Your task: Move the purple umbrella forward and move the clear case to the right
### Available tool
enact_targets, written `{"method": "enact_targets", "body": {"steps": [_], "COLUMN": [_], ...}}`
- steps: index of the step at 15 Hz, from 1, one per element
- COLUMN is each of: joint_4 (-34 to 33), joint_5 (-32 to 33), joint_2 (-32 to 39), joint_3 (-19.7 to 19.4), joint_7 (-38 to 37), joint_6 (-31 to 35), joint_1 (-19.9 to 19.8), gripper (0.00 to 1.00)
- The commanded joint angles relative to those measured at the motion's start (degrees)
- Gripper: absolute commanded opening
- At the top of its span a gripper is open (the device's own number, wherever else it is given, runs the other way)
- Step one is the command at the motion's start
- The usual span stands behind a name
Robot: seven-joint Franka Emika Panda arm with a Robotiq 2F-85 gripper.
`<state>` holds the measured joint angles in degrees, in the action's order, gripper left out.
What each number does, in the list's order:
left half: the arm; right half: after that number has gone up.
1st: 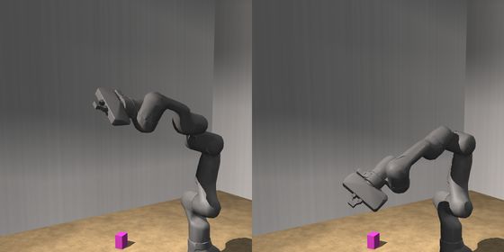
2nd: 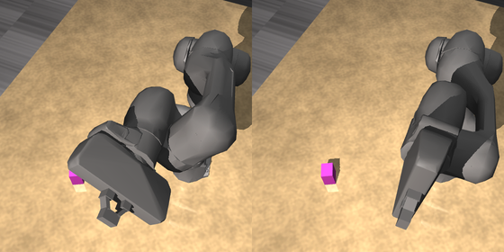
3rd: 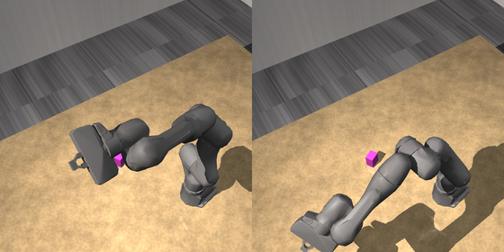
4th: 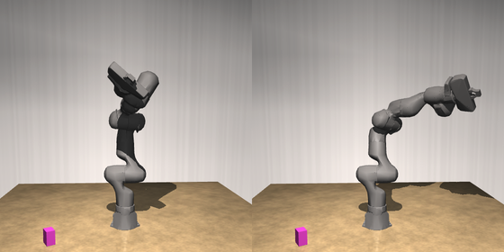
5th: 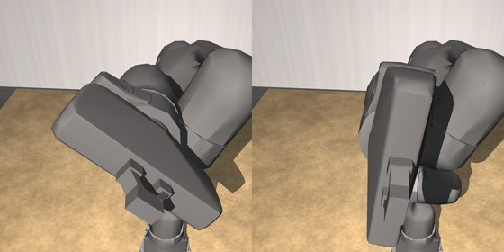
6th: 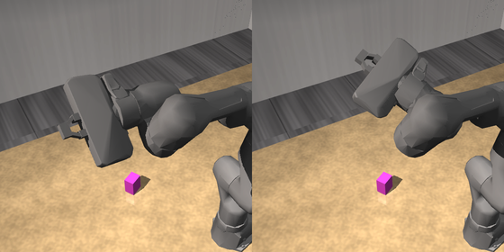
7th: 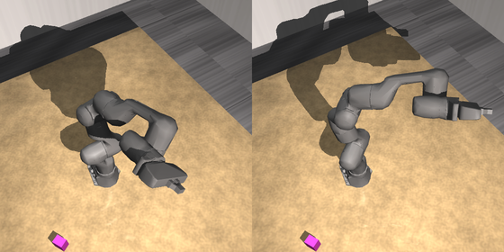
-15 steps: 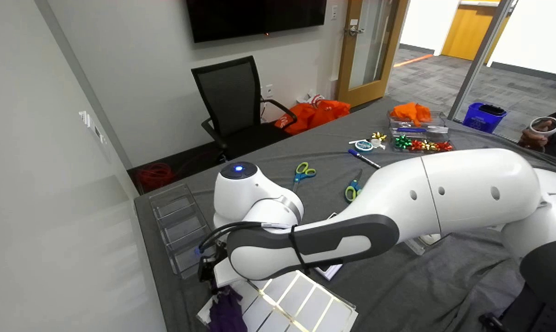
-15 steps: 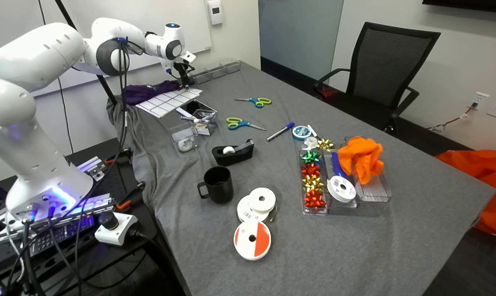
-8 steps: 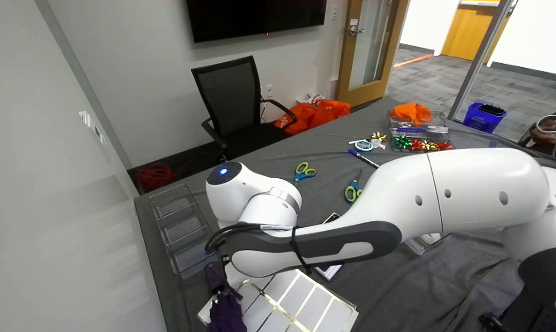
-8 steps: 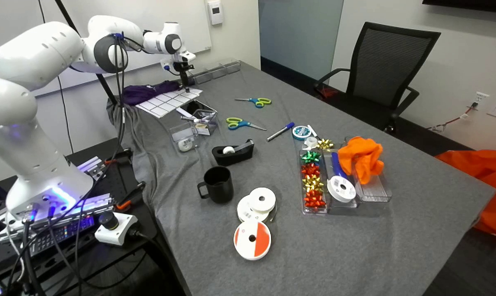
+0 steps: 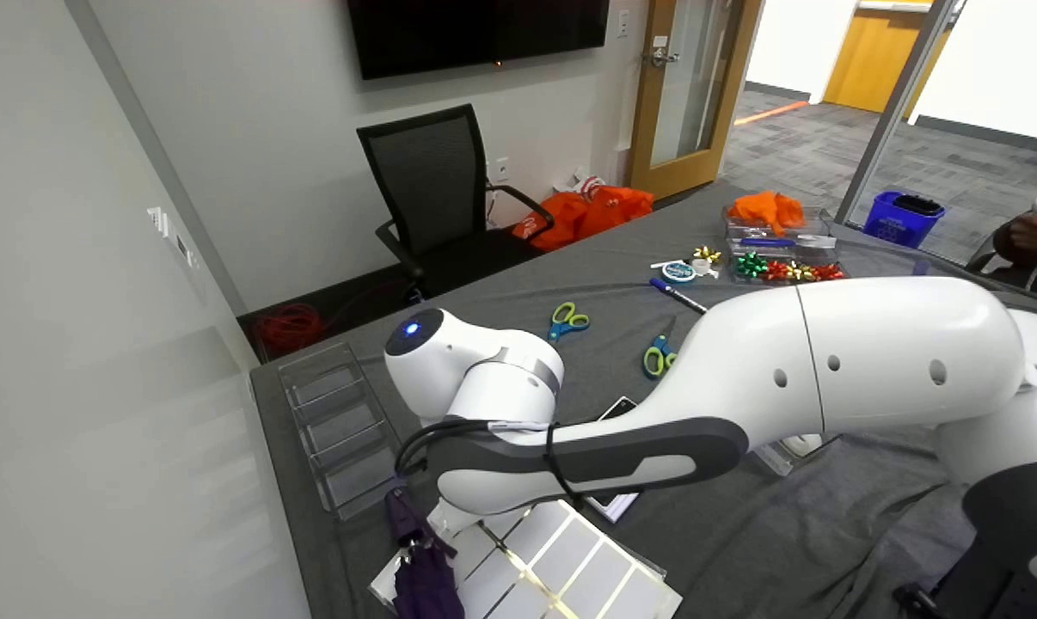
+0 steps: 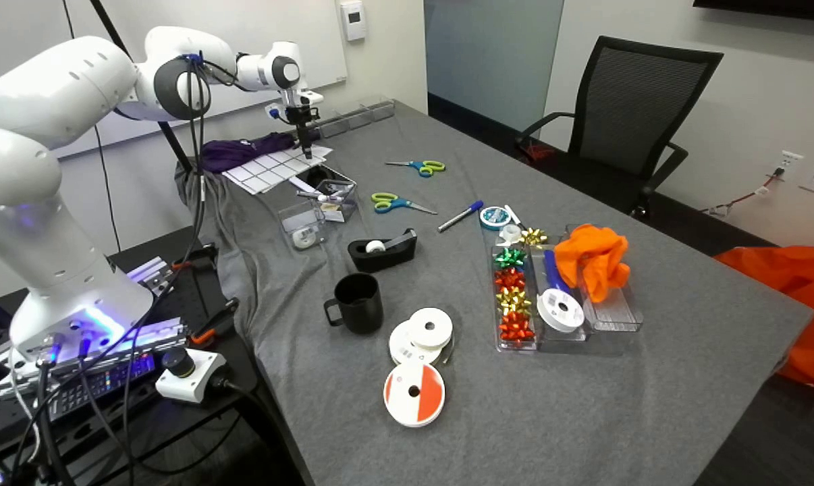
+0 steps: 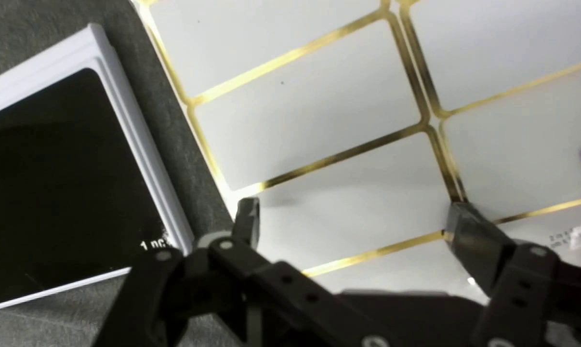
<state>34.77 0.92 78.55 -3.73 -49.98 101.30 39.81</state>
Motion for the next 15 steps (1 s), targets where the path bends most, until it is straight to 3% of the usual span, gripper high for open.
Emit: {"method": "enact_targets", "body": {"steps": [1, 10, 15], "joint_4": [-0.3, -1.2, -0.8], "joint_5": [-0.5, -7.3, -9.6], "joint_2": [-0.4, 0.6, 1.6], "joint_3": [0.9, 8.1, 11.0], "joint_7": [2.0, 7.7, 11.1], "joint_6": [3.0, 17.8, 21.4], "joint_1": [-0.3, -1.9, -1.6], "gripper": [1.0, 1.0, 1.0]}}
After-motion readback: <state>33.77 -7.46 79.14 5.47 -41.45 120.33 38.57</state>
